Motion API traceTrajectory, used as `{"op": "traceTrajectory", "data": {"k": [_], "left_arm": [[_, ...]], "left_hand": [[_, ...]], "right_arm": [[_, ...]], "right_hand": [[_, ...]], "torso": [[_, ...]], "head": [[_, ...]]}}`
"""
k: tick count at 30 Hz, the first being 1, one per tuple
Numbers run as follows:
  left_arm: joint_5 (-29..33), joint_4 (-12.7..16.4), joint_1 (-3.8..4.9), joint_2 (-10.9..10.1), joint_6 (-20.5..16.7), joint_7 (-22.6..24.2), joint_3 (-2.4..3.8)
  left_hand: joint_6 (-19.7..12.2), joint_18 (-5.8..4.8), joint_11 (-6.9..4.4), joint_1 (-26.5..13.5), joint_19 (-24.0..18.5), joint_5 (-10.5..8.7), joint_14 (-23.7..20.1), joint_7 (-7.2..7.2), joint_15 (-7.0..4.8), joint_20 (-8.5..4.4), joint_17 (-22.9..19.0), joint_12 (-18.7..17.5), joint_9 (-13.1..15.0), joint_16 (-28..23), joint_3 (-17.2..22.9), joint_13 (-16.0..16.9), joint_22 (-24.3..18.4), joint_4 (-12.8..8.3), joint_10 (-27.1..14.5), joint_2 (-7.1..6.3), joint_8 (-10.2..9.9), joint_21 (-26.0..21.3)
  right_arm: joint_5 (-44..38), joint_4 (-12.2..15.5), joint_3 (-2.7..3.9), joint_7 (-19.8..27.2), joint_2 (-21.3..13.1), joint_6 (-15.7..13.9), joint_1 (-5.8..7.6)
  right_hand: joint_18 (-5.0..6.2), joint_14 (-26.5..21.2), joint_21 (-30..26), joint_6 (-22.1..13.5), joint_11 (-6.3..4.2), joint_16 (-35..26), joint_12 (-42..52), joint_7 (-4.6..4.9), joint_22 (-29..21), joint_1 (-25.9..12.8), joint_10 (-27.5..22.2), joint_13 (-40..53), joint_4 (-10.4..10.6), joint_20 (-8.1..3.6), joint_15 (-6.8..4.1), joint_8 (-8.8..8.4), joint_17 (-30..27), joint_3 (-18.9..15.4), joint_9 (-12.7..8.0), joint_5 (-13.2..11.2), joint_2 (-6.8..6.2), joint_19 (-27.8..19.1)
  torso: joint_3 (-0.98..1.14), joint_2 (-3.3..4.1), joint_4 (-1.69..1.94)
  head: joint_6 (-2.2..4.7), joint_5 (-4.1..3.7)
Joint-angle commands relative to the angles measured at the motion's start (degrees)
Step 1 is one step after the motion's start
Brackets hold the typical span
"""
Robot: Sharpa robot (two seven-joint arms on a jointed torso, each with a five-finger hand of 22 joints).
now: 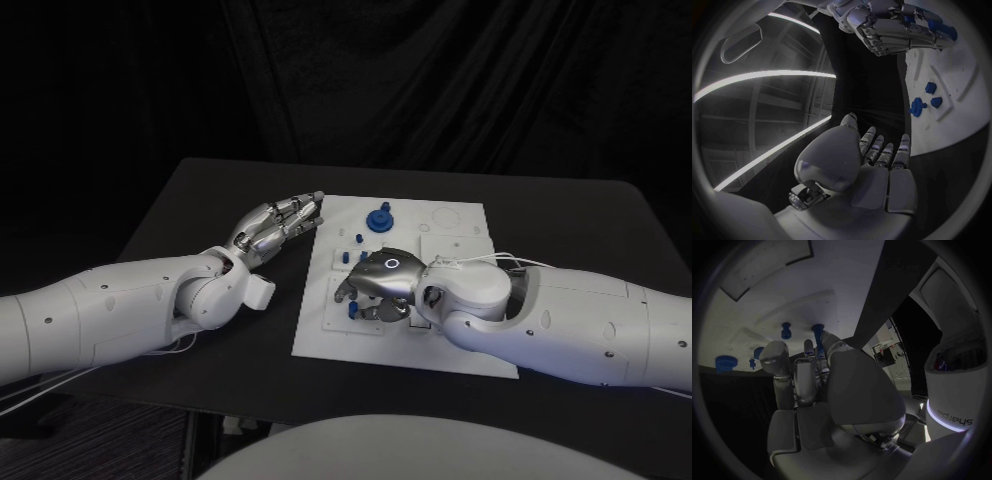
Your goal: Assemble the parts on the task board
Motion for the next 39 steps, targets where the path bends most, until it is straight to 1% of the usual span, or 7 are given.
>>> {"op": "traceTrajectory", "data": {"k": [1, 8, 15, 24, 28, 35, 39], "left_arm": [[0.27, -0.06, 0.12, 0.13, 0.75, 3.26, 0.06], [0.27, -0.29, 0.12, 0.23, 0.85, 3.18, 0.06], [0.27, -0.59, 0.11, 0.23, 0.91, 3.09, 0.06], [0.27, -0.44, 0.11, -0.06, -0.28, 3.35, 0.06], [0.27, 0.08, 0.37, -0.6, -2.74, 4.15, 0.07], [0.32, 0.64, 3.64, -0.8, -5.47, 3.47, 0.07], [1.91, 1.33, 6.49, -0.57, -6.17, 1.55, 0.07]], "left_hand": [[0.21, 1.1, -0.21, 0.03, -0.35, -0.33, -0.02, -0.16, 0.05, 0.02, -0.08, -0.31, 0.02, -0.29, 0.05, -0.1, -0.12, 0.16, -0.37, 0.17, 0.23, 0.27], [0.2, 1.1, -0.23, 0.03, -0.35, -0.3, -0.03, -0.18, 0.05, 0.03, -0.08, -0.36, 0.02, -0.3, 0.05, -0.11, -0.11, 0.13, -0.41, 0.19, 0.22, 0.27], [0.18, 1.1, -0.26, 0.06, -0.35, -0.27, -0.04, -0.22, 0.07, 0.03, -0.08, -0.41, 0.01, -0.3, 0.06, -0.12, -0.1, 0.08, -0.47, 0.19, 0.21, 0.28], [0.38, 1.14, -0.34, -1.51, -0.42, -1.36, -0.23, -0.22, -0.16, -0.19, -0.14, -0.35, 0.03, -0.36, -0.31, -0.1, -0.19, 0.32, -0.61, 0.96, 0.24, 0.35], [1.35, 1.2, -0.25, -1.73, -0.42, -0.82, -0.43, 0.73, -1.09, -0.88, -0.21, -0.14, 0.13, -0.43, -0.39, -0.08, -0.18, 0.24, -0.66, 0.83, 0.43, 0.46], [-1.02, 0.61, -1.45, -4.45, -4.24, -3.75, -0.43, -0.6, -2.19, -0.52, -0.21, -0.64, -0.2, -0.43, -1.79, -0.2, -8.45, 0.28, -1.44, 1.03, -0.14, -2.73], [-1.85, 0.68, -0.96, -6.48, -4.29, -7.67, -0.43, -0.19, -1.27, 0.98, -0.21, -0.9, -0.28, -0.43, -2.11, -0.26, -8.71, 0.29, -1.69, 1.15, -0.25, -2.84]], "right_arm": [[-0.49, 0.04, 0.03, 0.45, -0.28, -1.38, -0.19], [-0.49, 0.97, 0.04, 1.11, -2.16, -4.6, -0.06], [1.23, 3.21, 0.04, 1.72, -5.61, -10.54, 1.86], [13.5, 8.06, 0.04, 2.67, -12.8, -13.56, 8.14], [20.4, 9.54, 0.03, 2.61, -16.97, -13.09, 10.73], [26.9, 9.76, 0.02, 0.45, -22.87, -12.39, 12.54], [31.67, 9.7, 0.01, -2.92, -25.74, -11.91, 11.99]], "right_hand": [[1.05, -0.79, -1.62, -2.94, 0.26, -0.62, 0.31, -0.74, 5.87, -0.82, -2.72, 0.57, 0.07, 0.09, 0.01, -0.21, -0.67, -1.27, -0.94, -1.36, -0.63, -0.89], [1.23, -1.4, -2.82, -5.68, 0.34, -0.77, 3.15, -1.69, 5.7, -1.4, -6.75, 2.48, 1.15, 0.2, 0.09, -0.08, -1.06, -3.73, -2.26, -3.88, -0.91, -1.4], [1.69, -2.81, -6.47, -19.1, 0.68, -1.88, 7.31, -4.63, 5.05, 1.33, -14.85, 4.61, 5.42, 0.41, 0.4, -0.89, -2.73, -5.96, -6.97, -4.19, -3.63, -2.85], [1.76, -3.08, -7.31, -9.28, 0.8, -1.43, 13.31, -0.97, 5.03, 2.3, -15.96, 6.51, 4.58, 0.62, 0.51, 1.74, -2.56, -4.62, -5.54, -0.99, -0.24, -3.08], [0.74, -1.81, -0.86, -2.16, 0.12, 1.22, 23.57, 2.24, 6.45, 3.89, -11.87, 11.36, 2.86, 0.87, 0.93, 4.07, 0.29, -4.23, -4.5, 0.01, 1.38, -0.58], [1.14, -3.03, -1.68, 5.59, -3.28, 0.03, 45.99, 3.44, 5.97, 2.87, -7.32, 25.96, 4.06, -0.7, -1.22, 7.32, -1.74, -4.44, -2.53, 0.6, 2.52, -1.75], [-0.18, 2.43, 6.02, 8.59, -4.01, 6.74, 66.79, 2.64, 7.73, -3.33, 19.15, 62.2, 4.61, -1.33, -1.76, 10.38, 7.83, -6.78, -0.54, -2.53, 3.93, 1.94]], "torso": [[0.0, 0.02, 0.02], [0.05, 0.03, 0.04], [0.1, -0.05, -0.12], [0.09, -0.14, -0.19], [0.06, -0.17, -0.19], [-0.07, -0.19, -0.05], [-0.31, -0.2, 0.1]], "head": [[-0.01, -0.01], [-0.01, -0.15], [-0.01, -0.03], [-0.01, -0.25], [-0.01, -1.7], [-0.01, -5.65], [-0.01, -8.99]]}}
